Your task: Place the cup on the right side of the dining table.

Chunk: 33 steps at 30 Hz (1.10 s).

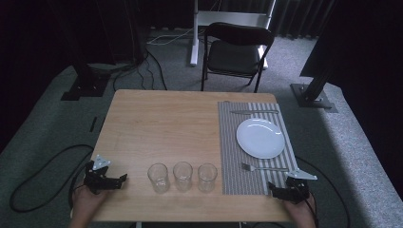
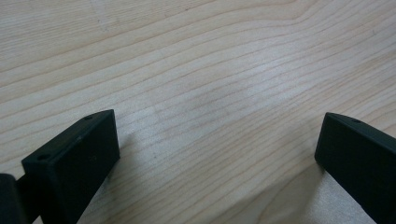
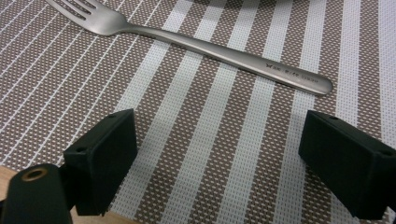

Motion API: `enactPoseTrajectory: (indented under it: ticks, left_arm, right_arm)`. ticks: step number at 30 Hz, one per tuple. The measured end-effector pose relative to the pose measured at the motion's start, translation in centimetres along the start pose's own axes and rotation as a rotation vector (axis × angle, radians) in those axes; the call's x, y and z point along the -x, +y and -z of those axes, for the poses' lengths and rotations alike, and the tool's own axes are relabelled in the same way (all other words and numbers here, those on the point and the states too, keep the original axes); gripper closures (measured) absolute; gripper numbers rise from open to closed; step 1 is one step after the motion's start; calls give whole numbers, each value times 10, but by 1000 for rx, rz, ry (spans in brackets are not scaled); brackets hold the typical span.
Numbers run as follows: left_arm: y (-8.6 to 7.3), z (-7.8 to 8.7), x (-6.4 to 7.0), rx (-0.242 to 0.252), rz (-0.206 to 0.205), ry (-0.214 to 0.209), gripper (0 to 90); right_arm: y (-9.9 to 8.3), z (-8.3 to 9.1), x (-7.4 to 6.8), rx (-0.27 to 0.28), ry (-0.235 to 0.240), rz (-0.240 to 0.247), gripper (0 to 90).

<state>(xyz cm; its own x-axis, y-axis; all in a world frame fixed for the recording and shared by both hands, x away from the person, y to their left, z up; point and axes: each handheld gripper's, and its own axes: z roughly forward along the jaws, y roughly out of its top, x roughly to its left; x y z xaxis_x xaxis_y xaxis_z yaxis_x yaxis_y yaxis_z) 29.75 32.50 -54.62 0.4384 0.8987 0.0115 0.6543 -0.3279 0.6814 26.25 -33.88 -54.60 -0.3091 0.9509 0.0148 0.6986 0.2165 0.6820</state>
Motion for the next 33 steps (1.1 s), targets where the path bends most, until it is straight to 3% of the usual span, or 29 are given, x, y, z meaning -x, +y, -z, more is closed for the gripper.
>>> enactPoseTrajectory:
  ticks: [14,21,24,29,33]
  left_arm:
    - [0,0,0,0,0,0,1]
    - [0,0,0,0,0,0,1]
    - [0,0,0,0,-1,0,1]
    - [0,0,0,0,0,0,1]
    - [0,0,0,0,0,0,1]
  right_arm:
    - [3,0,0,-20,1,2,111]
    - [2,4,3,-27,39,3,120]
    - [2,5,3,-27,27,6,121]
    - [3,9,-2,-41,17,39,127]
    - [6,11,-6,-32,47,48,127]
